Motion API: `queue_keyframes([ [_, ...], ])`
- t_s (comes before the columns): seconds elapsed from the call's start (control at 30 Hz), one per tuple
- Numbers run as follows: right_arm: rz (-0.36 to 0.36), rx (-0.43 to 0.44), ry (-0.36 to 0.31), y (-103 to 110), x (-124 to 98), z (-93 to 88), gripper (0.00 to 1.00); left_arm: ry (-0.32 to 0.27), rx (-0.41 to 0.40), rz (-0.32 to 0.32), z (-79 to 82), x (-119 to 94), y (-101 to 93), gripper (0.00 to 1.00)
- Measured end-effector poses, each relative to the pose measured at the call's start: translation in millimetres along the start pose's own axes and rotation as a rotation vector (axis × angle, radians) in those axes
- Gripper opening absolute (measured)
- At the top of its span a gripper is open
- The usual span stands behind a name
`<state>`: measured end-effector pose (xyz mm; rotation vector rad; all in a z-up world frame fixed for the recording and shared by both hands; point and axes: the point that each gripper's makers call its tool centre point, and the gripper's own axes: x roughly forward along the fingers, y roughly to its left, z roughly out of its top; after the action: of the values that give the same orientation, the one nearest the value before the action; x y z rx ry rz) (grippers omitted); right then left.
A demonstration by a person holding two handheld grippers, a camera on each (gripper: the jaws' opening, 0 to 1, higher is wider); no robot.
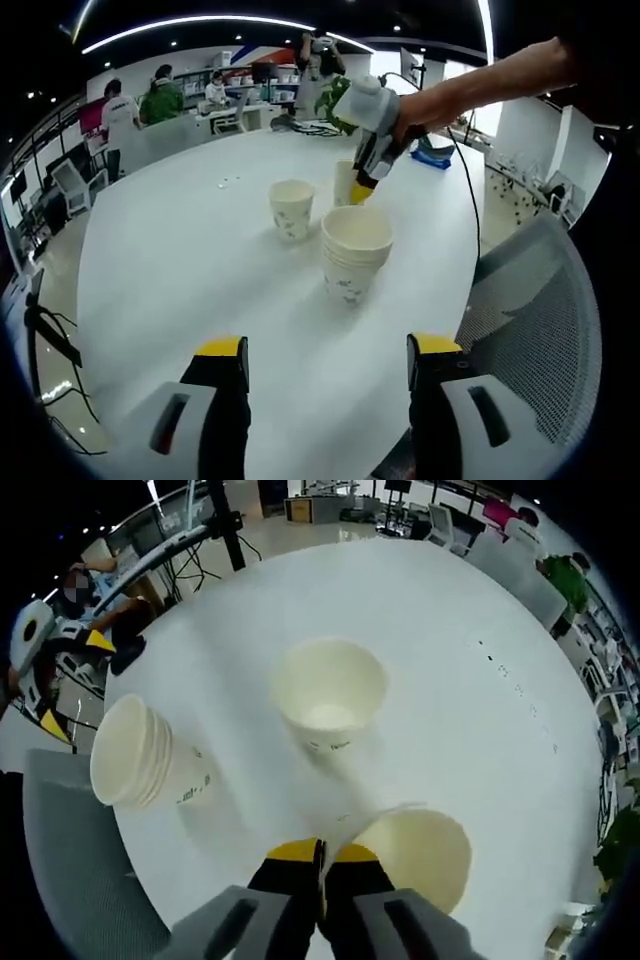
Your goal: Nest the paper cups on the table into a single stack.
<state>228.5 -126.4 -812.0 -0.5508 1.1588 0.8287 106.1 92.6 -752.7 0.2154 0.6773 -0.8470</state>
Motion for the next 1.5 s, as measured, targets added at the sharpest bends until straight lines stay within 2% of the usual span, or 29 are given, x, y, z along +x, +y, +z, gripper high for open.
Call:
queue_keyframes([
  [0.23,-0.017,0.006,-0.021,-5.5,-8.4,3.9,0.0,-0.01,0.001,-0.003,3.5,1.0,0.4,0.63],
  [0.47,-0.02,0.032,-0.069,0.8,-26.1,13.0,0.0,-0.016,0.003,-0.005,5.6,2.7,0.0,0.63],
  [0.7,-0.029,0.005,-0.096,2.2,-53.2,29.4,0.0,-0.017,0.008,-0.009,7.1,3.2,-1.3,0.64],
  [0.93,-0.039,-0.015,-0.109,9.7,-71.4,32.2,0.0,-0.019,0.014,-0.006,10.1,2.1,-1.1,0.63],
  [1.17,-0.026,-0.021,-0.123,15.2,-77.1,34.2,0.0,-0.018,0.016,-0.008,10.9,2.0,-0.4,0.63],
  [1.5,0.015,-0.103,-0.128,44.8,-90.8,44.8,0.0,-0.019,0.023,-0.012,11.8,5.2,0.2,0.63],
])
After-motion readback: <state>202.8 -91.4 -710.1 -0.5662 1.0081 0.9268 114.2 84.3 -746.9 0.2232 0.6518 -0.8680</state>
